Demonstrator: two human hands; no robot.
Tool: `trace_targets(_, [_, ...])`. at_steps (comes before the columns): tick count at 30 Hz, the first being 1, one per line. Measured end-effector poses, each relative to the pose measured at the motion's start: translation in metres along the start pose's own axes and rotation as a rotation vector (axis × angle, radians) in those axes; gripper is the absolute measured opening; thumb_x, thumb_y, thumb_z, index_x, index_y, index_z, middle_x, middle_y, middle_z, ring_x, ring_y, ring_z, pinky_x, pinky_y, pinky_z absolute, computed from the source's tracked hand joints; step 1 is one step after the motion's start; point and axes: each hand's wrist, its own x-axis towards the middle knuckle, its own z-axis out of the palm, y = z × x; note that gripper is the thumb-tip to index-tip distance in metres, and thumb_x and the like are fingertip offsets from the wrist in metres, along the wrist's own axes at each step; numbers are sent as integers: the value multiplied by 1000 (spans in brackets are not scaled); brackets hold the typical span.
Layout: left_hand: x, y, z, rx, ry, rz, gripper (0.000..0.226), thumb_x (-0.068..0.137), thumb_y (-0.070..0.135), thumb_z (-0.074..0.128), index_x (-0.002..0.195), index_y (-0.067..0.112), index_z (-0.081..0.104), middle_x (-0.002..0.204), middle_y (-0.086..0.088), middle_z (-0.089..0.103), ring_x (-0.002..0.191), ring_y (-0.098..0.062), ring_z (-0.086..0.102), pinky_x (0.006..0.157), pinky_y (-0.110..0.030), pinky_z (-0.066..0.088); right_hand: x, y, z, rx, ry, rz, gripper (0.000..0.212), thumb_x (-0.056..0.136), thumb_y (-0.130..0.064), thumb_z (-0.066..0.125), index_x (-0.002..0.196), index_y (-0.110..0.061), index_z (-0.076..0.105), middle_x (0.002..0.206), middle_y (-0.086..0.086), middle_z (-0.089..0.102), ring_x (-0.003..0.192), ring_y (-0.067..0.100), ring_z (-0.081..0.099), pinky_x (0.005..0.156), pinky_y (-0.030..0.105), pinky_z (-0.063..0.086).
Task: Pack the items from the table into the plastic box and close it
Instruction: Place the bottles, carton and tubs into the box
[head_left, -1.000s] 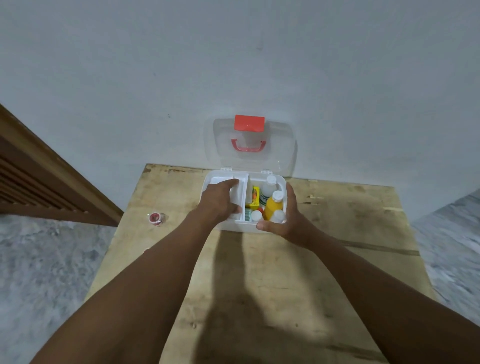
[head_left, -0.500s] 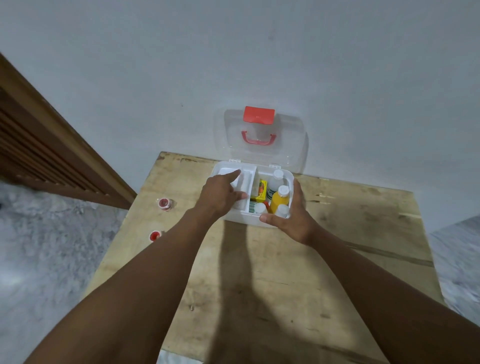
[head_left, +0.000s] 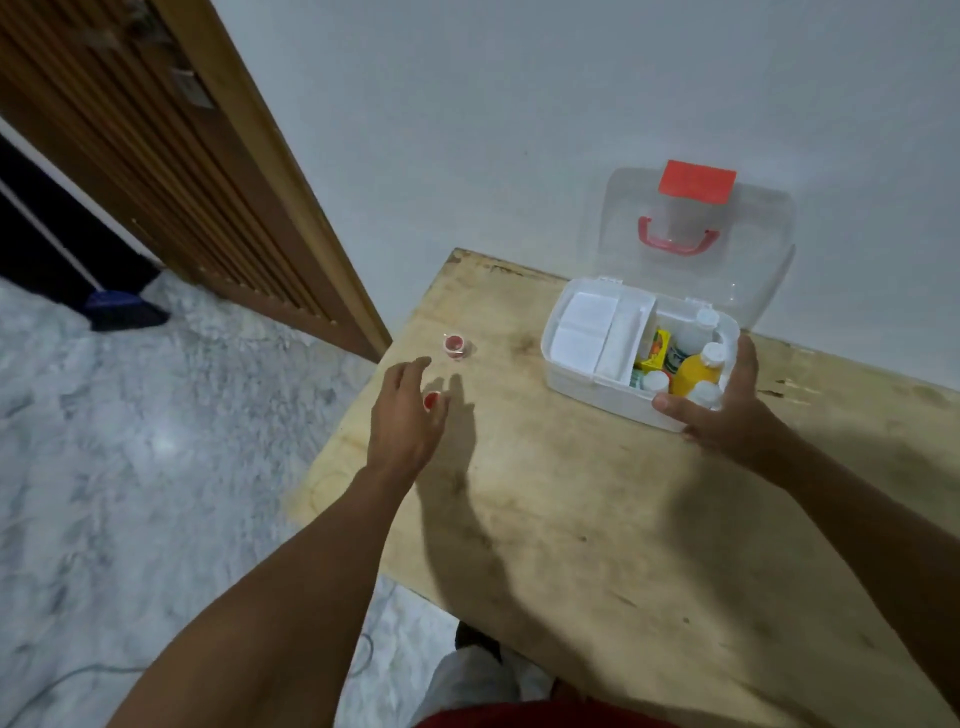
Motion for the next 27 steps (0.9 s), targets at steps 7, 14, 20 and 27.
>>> trace_targets(7, [22,-34,39,100,-38,213,71,84,23,75,136,-13,43,140,-31,44,132,-47,44,101,-54,47,-2,-12,3,-76,-14,125,112,75,-29,80,148,-48,-3,142,-8,28,107,43,61,58,31,61])
trace_targets(14, [57,-51,77,-38,-138,272,73,99,46,31,150,-4,21,155,-31,22,148,-43,13,116,-52,28,-3,-16,2,-103,-33,229,109,63,-48,79,130,-74,-2,143,9,42,85,34,71,63,45,61])
trace_targets(20, [97,-41,77,-127,-187,265,55,102,46,35,153,27,22,161,-1,21,147,-21,25,117,-41,29,-4,-19,6,-62,-5,278,105,65,-45,78,122,-78,-3,141,8,44,87,32,72,61,39,59])
trace_targets(27, [114,-37,76,-274,-98,230,21,89,35,62,90,18,51,91,-3,49,77,-3,51,68,-18,46,-5,-20,6,-76,-12,318,114,64,-48,78,140,-64,-6,139,6,45,88,31,72,68,47,61])
